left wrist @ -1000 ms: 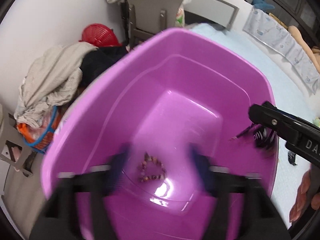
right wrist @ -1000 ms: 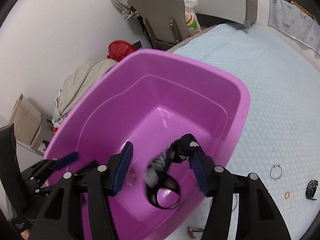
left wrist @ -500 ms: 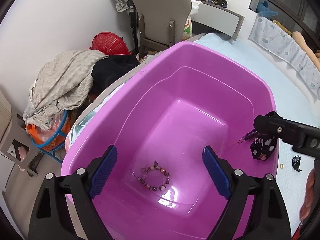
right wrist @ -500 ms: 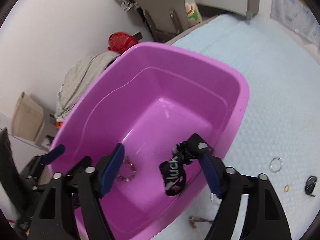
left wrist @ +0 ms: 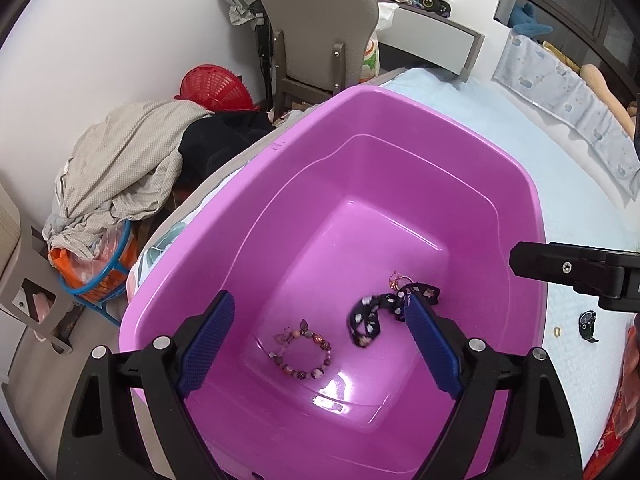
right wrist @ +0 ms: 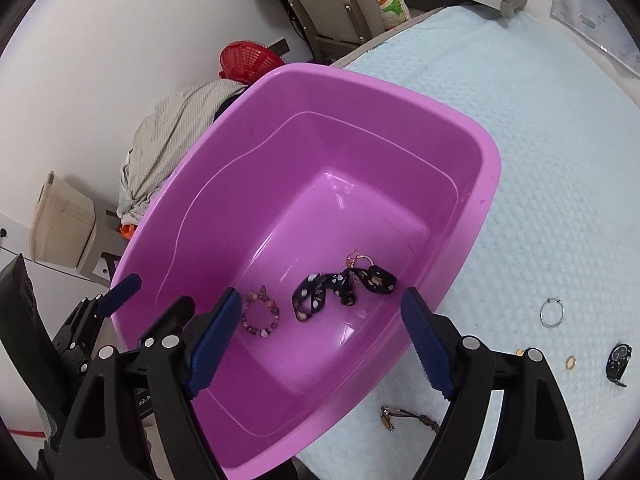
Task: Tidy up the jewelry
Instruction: 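Move both open tools back over the remaining jewelry on the bed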
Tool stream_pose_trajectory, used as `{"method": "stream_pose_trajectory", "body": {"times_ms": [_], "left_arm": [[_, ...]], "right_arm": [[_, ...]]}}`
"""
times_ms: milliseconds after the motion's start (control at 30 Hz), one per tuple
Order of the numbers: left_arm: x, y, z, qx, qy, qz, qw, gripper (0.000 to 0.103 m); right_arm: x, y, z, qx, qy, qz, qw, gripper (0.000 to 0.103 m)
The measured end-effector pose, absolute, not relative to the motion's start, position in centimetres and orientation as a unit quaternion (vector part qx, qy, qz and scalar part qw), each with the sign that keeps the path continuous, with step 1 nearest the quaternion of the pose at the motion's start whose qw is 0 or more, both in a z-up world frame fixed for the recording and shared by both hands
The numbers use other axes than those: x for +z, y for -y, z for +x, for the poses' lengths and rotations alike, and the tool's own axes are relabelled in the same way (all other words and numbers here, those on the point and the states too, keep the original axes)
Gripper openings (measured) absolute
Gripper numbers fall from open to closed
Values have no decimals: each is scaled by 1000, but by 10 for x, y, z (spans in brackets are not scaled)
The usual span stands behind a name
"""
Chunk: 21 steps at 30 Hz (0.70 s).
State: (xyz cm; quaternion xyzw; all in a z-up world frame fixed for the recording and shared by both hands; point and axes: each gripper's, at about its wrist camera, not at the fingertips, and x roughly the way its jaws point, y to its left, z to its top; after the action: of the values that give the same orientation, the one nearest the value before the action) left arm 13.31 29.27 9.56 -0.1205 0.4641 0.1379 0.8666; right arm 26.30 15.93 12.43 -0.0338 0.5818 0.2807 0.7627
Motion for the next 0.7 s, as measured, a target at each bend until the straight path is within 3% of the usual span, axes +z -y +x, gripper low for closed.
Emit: {"method": "stream_pose_trajectory", "body": {"times_ms": [333,700], "left_arm": [[102,-280,120,133,-460,-115,871,85],[120,-222,87,87,-438,-83,891,90]], "right_arm": [[135,-124,225,296,-535,6,791,78],[156,-17,162,238,-468,62,849,78]]}}
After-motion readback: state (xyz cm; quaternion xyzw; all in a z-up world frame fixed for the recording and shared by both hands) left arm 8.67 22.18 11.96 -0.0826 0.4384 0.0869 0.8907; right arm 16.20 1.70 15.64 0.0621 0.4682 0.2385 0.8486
